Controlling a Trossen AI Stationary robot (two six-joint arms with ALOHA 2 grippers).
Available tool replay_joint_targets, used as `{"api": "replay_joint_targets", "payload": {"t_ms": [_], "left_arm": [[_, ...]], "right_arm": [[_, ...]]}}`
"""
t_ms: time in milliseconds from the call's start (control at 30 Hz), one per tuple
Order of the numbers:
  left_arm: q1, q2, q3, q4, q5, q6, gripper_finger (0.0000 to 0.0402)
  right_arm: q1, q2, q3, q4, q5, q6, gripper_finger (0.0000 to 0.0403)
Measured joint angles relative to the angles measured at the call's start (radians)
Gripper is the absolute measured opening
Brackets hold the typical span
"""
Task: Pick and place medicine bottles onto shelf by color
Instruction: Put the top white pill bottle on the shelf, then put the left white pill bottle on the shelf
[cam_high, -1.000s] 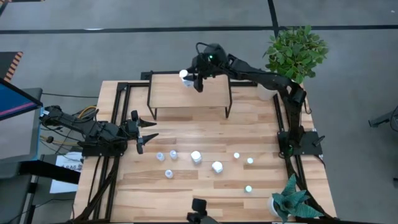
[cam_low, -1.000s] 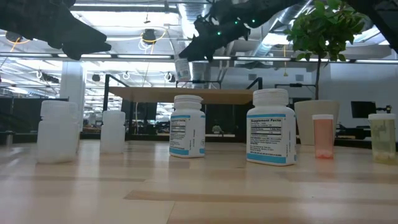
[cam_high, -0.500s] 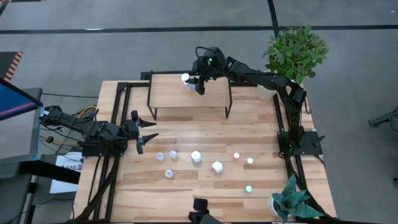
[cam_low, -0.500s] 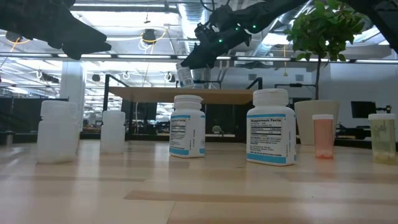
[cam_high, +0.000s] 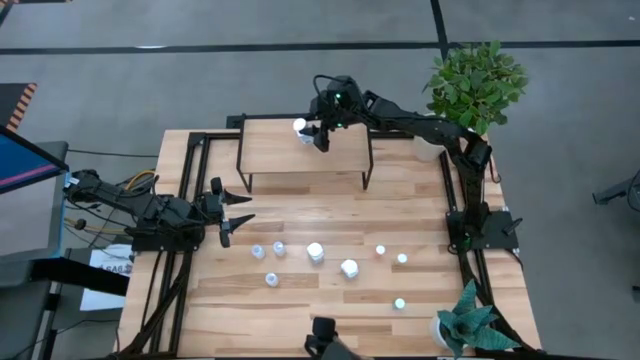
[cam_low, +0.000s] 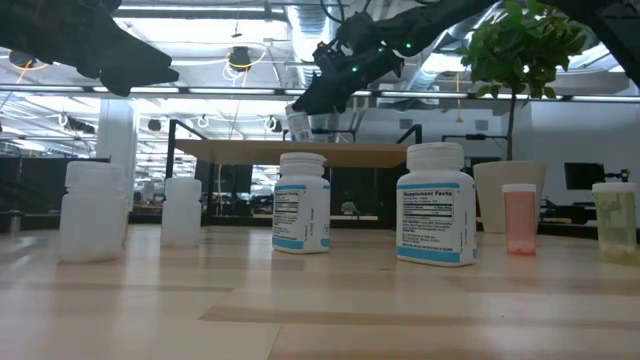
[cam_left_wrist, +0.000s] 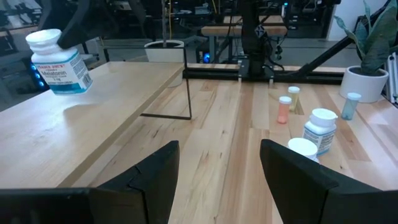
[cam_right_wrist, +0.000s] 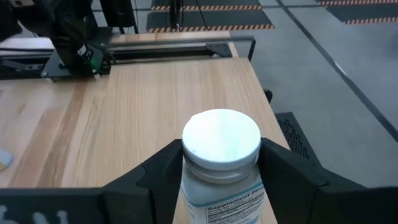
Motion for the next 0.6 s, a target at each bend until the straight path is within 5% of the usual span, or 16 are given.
{"api": "replay_joint_targets", "payload": {"t_ms": [400, 600], "left_arm": [[0.000, 0.000, 0.000, 0.000, 0.000, -0.027, 0.0214], [0.000, 0.000, 0.000, 0.000, 0.000, -0.027, 0.0214]], "right_arm": [[-0.006, -0.009, 0.044, -0.024, -0.001, 0.009, 0.0255], [0.006, -0.020, 0.218, -0.259, -0.002, 0.192, 0.0255]]}}
